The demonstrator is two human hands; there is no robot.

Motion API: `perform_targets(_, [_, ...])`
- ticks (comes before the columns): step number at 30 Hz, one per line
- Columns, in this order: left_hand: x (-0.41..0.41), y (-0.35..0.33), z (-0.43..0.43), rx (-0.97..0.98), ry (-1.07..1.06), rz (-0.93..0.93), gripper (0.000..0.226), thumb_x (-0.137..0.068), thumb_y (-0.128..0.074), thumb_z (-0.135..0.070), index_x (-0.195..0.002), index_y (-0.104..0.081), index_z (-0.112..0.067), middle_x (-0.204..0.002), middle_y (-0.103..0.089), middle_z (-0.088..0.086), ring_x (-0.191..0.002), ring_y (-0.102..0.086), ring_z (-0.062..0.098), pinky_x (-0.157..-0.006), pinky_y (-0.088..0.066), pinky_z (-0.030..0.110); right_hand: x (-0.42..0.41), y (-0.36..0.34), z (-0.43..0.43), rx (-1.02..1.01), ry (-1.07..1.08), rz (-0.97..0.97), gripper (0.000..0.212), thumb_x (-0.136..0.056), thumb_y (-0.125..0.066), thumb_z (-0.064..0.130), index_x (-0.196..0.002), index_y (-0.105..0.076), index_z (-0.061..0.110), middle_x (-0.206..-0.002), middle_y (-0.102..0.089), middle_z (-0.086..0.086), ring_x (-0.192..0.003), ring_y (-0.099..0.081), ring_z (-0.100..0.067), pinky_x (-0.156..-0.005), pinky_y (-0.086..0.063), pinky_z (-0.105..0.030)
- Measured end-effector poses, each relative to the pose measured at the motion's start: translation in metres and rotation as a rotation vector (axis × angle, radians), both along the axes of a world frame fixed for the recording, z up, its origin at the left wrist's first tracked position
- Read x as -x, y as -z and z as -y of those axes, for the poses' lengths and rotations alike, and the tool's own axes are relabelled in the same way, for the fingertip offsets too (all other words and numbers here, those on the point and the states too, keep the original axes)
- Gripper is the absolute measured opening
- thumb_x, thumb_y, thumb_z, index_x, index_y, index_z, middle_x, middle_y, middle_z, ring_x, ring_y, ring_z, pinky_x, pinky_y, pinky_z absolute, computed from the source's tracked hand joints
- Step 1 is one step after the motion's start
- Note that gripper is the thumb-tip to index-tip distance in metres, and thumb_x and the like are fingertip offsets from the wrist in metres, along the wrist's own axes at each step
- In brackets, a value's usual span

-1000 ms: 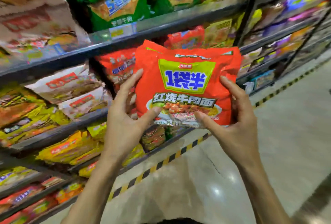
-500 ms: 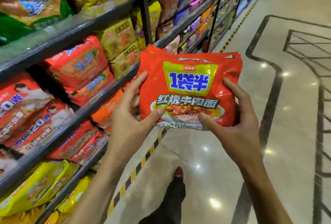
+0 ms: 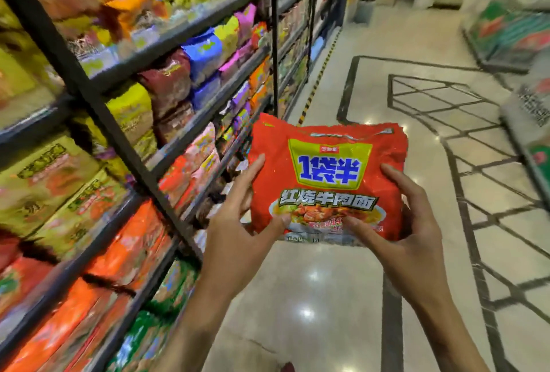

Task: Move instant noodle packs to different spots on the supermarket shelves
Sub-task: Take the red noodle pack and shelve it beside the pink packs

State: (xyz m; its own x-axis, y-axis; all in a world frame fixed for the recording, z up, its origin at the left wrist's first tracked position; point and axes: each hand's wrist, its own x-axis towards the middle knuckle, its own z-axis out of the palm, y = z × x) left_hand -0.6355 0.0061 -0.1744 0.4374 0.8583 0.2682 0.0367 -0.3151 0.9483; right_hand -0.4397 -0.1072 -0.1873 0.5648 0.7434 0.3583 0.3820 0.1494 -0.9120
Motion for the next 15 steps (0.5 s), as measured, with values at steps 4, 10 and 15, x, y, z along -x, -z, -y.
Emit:
perform_targets(4, [-0.057,-0.008,-0.039,-0.058,0.057,-0.068,0.087,-0.085,-0.082,-0.010,-0.151,-0.040,-0.048,-0.138,-0.052,-0.042,-0.118,-0.064,-0.006,-0.091,-0.058,0.023,-0.054,0.001,-0.031,-0.053,0.059,-0.040,0.084,-0.069,-0.086,0.019,-0.142,-0.047,0.037,-0.141,-0.052,0.009,-0.120,-0.063,-0.019,-0.088,-0.060,-0.043])
perform_targets(10, [-0.148,-0.010,-0.086,-0.079,0.101,-0.071,0.091,-0.088,-0.078,-0.007,-0.153,-0.030,-0.048,-0.130,-0.047,-0.054,-0.115,-0.061,-0.015,-0.089,-0.055,0.014,-0.144,0.004,-0.083,-0.091,0.066,-0.049,0.085,-0.070,-0.087,0.016,-0.141,-0.047,0.039,-0.141,-0.053,0.010,-0.121,-0.062,-0.019,-0.084,-0.061,-0.042])
perform_targets(15, [-0.237,-0.007,-0.130,-0.013,0.056,-0.017,0.090,-0.087,-0.079,-0.006,-0.151,-0.036,-0.053,-0.139,-0.055,-0.037,-0.122,-0.064,0.000,-0.096,-0.059,0.033,-0.235,0.003,-0.135,-0.090,0.029,-0.011,0.085,-0.071,-0.087,0.015,-0.142,-0.046,0.038,-0.140,-0.051,0.011,-0.122,-0.061,-0.017,-0.083,-0.062,-0.036])
